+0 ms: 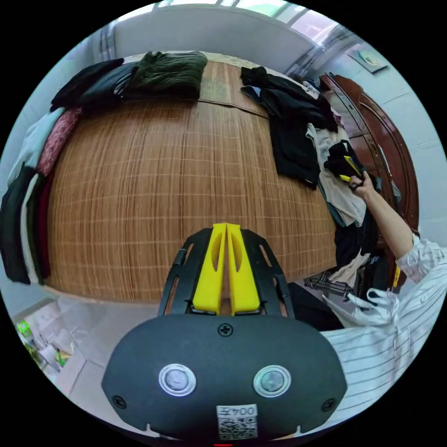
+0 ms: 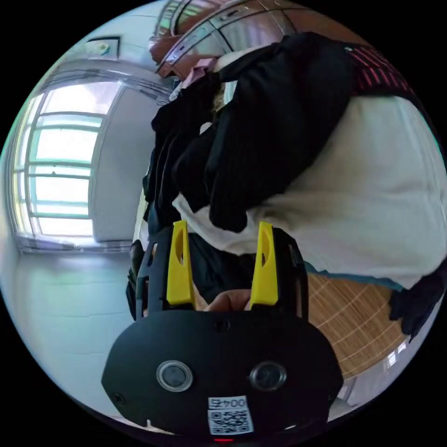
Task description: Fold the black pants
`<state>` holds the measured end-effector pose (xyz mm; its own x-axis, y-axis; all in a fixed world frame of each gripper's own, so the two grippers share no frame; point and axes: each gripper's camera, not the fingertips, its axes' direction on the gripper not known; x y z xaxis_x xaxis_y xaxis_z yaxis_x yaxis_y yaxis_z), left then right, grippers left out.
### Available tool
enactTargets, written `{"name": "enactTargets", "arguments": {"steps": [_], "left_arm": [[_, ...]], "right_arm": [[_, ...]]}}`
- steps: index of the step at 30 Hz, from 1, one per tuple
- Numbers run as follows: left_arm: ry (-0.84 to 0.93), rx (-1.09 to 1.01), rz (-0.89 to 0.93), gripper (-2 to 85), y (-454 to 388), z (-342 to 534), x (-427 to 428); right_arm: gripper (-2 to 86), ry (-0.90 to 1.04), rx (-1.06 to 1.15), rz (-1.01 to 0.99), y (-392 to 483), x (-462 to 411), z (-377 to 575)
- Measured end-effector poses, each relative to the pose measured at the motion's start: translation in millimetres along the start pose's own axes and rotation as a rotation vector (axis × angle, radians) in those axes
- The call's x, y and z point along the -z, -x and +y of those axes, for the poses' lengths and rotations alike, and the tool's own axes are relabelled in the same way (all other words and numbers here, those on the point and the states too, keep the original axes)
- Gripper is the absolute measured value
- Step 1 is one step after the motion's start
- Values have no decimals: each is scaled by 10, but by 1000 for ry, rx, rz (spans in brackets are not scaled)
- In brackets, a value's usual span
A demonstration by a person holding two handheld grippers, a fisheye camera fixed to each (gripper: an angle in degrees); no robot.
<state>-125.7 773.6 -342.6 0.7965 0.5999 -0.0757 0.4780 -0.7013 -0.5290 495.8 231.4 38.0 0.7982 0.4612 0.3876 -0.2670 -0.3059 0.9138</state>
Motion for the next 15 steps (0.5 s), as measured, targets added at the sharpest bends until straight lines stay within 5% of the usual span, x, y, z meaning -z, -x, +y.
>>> {"name": "enactTargets", "arguments": {"steps": [4,7,15], "left_arm": [[15,140,-23,1,-40,271,361],[4,194,-36,1,-68,356,647],[26,6,166,7,-5,-257,820]], "right_arm": [[65,177,-97,85,149,-150,-425],[22,129,12,49,384,104,-288],[-4,46,402,-102,976,1474,1538]]}}
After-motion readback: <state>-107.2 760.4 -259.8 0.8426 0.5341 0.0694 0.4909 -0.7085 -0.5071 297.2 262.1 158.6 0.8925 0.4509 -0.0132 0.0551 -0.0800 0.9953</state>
